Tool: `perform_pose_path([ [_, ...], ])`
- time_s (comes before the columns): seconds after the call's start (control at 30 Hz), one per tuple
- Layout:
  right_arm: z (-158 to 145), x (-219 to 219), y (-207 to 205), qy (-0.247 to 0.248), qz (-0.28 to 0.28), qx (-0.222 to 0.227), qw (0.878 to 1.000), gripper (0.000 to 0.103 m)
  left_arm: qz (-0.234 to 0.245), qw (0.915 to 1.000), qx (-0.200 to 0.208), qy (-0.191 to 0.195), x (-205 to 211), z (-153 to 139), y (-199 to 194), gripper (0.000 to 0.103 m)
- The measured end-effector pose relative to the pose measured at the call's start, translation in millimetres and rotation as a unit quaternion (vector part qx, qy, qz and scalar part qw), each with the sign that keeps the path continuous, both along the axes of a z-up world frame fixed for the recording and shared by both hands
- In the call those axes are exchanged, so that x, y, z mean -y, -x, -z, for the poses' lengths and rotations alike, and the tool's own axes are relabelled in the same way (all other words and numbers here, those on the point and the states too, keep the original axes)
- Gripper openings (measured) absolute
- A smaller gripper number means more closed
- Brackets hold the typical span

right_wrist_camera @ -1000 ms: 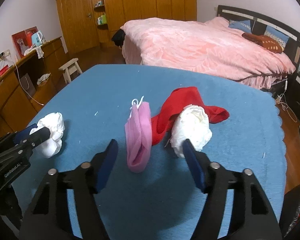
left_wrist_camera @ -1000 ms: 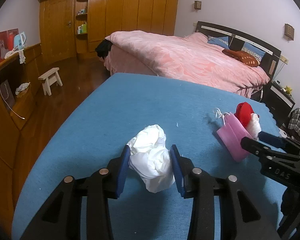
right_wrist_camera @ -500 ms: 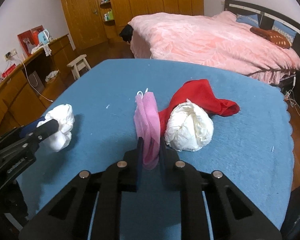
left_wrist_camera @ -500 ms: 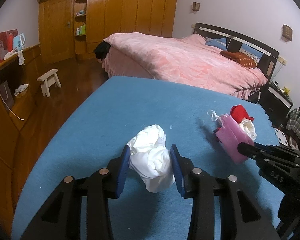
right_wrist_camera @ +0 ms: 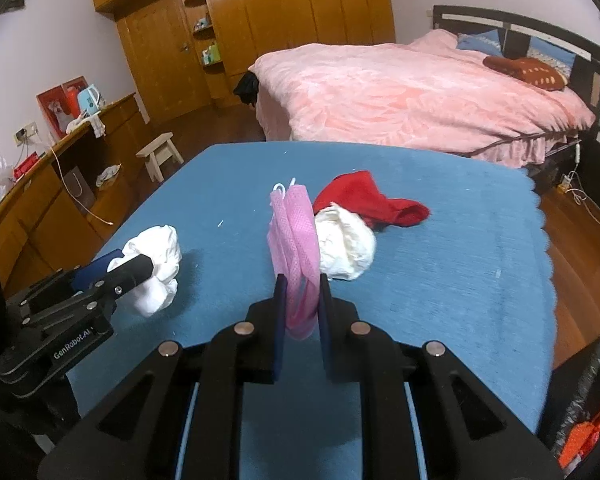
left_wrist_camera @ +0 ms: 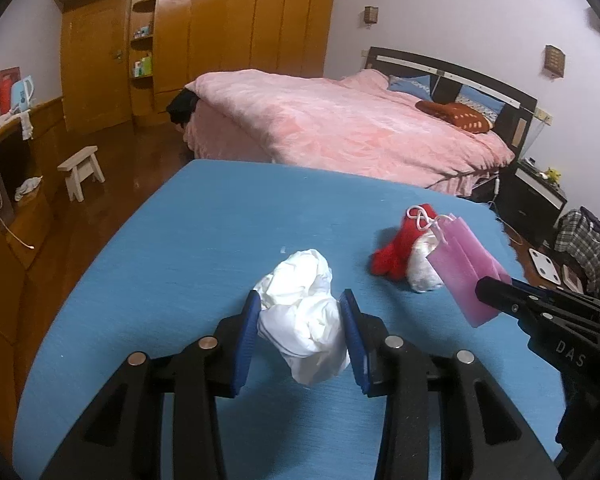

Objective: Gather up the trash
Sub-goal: 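Carry the white cloth and pink mesh bag over the bin and open both tools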

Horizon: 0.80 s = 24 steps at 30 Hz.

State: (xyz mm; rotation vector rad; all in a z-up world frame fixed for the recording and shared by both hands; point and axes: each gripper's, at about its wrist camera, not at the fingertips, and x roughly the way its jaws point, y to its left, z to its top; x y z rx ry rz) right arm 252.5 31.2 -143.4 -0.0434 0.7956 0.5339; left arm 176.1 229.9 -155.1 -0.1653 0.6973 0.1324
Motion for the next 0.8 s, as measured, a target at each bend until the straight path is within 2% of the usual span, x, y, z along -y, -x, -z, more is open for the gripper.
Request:
perform_pose_path([
  [0.33, -20.5, 39.6, 20.5, -0.001, 0.031, 0.020, 0.999, 0.014, 0.026, 0.9995, 0.015, 0.007, 35.8, -20.1, 6.0, 0.040],
  [0.8, -49.1, 121.2, 60.6, 0.009, 0.088, 0.046, 0.995, 0.014, 0.086, 0.9957, 0.033, 0.014, 109.7, -45.5, 17.5, 0.040],
])
